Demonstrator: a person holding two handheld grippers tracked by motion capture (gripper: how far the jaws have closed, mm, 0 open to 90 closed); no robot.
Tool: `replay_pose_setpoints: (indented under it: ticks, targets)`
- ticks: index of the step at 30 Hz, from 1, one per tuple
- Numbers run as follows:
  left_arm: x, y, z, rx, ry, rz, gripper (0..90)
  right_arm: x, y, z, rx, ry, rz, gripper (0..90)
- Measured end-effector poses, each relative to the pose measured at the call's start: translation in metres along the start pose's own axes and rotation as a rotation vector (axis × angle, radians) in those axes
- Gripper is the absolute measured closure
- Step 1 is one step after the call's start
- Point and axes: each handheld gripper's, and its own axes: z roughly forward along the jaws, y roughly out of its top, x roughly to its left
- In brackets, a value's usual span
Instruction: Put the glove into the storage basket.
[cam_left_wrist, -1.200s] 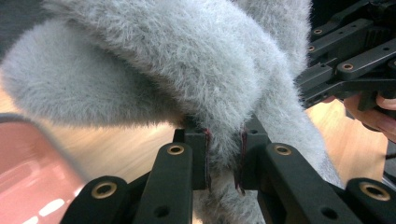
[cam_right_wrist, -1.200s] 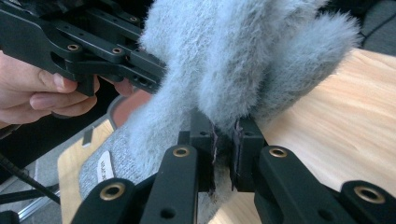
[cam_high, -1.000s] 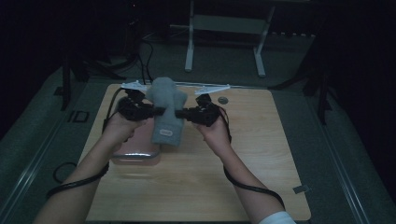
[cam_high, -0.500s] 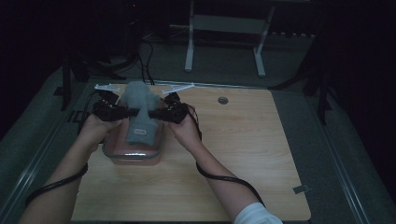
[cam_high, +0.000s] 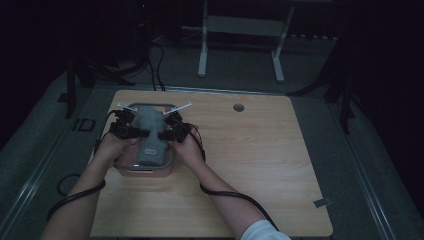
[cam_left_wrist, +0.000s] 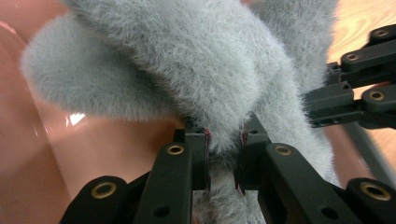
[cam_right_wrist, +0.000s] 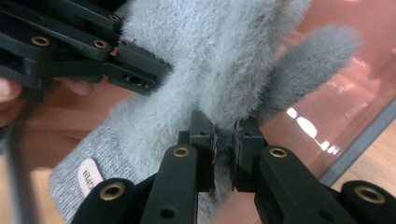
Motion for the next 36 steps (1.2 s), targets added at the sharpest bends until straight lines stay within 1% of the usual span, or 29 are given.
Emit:
replay_pose_setpoints:
  ticks: [1,2,3,4,5,7,8,9,10,13,15,16,18,20,21,22,23,24,25,26,27,28,29,30,32,34,35,36]
  targets:
    - [0.000,0.000,0.003,0.010,0.008,0.003,79.4,0.001,0.000,0.003,0.013,-0.019,-0.001,81.9]
    - [0.000,0.000,0.003,0.010,0.008,0.003,79.3,0.001,0.000,0.003,0.013,-0.019,-0.001,81.9]
    - [0.000,-0.001,0.005,0.018,0.014,-0.002,79.3,0.003,0.000,0.008,0.042,-0.045,0.004,81.7]
    - [0.001,-0.001,0.007,0.022,0.014,-0.006,79.2,0.003,0.000,0.010,0.051,-0.050,0.010,81.7]
    - [0.002,-0.002,0.010,0.040,0.019,-0.010,79.0,0.003,0.001,0.012,0.062,-0.058,0.008,81.6]
    - [0.003,-0.002,0.015,0.058,0.033,0.004,78.8,0.004,0.001,0.015,0.082,-0.080,0.002,81.4]
    - [0.003,-0.002,0.015,0.058,0.033,0.004,78.7,0.004,0.001,0.015,0.082,-0.080,0.002,81.4]
    - [0.003,-0.002,0.015,0.058,0.033,0.004,78.7,0.005,0.002,0.018,0.094,-0.090,-0.006,81.4]
    - [0.003,-0.003,0.020,0.075,0.048,0.012,78.7,0.007,0.002,0.021,0.110,-0.109,-0.014,81.2]
    - [0.005,-0.004,0.022,0.077,0.041,-0.003,78.3,0.010,0.003,0.023,0.128,-0.139,-0.025,80.7]
    - [0.006,-0.004,0.024,0.088,0.051,0.000,77.1,0.010,0.005,0.024,0.138,-0.147,-0.039,78.1]
    - [0.006,-0.004,0.026,0.096,0.062,-0.004,75.7,0.010,0.005,0.024,0.139,-0.146,-0.042,75.9]
    - [0.006,-0.003,0.026,0.100,0.084,-0.005,69.7,0.009,0.006,0.024,0.142,-0.143,-0.050,69.6]
    - [0.007,-0.003,0.025,0.090,0.090,-0.012,63.7,0.008,0.009,0.020,0.133,-0.131,-0.052,64.8]
    - [0.007,-0.002,0.024,0.089,0.101,-0.008,60.5,0.008,0.010,0.017,0.126,-0.129,-0.057,60.4]
    - [0.007,-0.002,0.023,0.076,0.114,-0.008,58.3,0.009,0.011,0.014,0.121,-0.134,-0.064,57.0]
    - [0.006,-0.002,0.022,0.068,0.124,-0.006,54.5,0.009,0.013,0.011,0.113,-0.137,-0.069,55.2]
    - [0.005,-0.001,0.021,0.066,0.134,-0.006,51.7,0.008,0.014,0.008,0.100,-0.125,-0.075,53.1]
    - [0.004,-0.001,0.019,0.055,0.143,0.001,49.3,0.008,0.016,0.006,0.093,-0.110,-0.070,51.4]
    - [0.004,-0.001,0.019,0.055,0.143,0.001,46.3,0.008,0.016,0.006,0.093,-0.110,-0.070,51.4]
    - [0.002,0.001,0.014,0.030,0.173,0.003,46.3,0.007,0.017,0.004,0.090,-0.092,-0.060,48.3]
    - [0.001,0.001,0.012,0.014,0.174,0.005,38.5,0.008,0.019,-0.001,0.076,-0.076,-0.071,44.4]
    - [0.000,0.002,0.009,0.000,0.175,0.004,36.1,0.008,0.019,-0.004,0.067,-0.067,-0.084,41.5]
    - [-0.001,0.003,0.006,-0.012,0.185,0.009,34.4,0.008,0.020,-0.007,0.056,-0.060,-0.088,39.2]
    - [-0.003,0.002,0.001,-0.027,0.178,0.028,25.0,0.008,0.021,-0.013,0.035,-0.054,-0.094,34.6]
    - [-0.005,0.001,-0.005,-0.065,0.179,0.030,20.4,0.006,0.021,-0.021,0.012,-0.044,-0.092,29.5]
    - [-0.005,0.001,-0.008,-0.081,0.170,0.025,18.9,0.006,0.020,-0.024,0.005,-0.043,-0.094,27.4]
    - [-0.005,-0.001,-0.012,-0.106,0.170,0.022,18.8,0.004,0.020,-0.027,0.008,-0.025,-0.103,23.6]
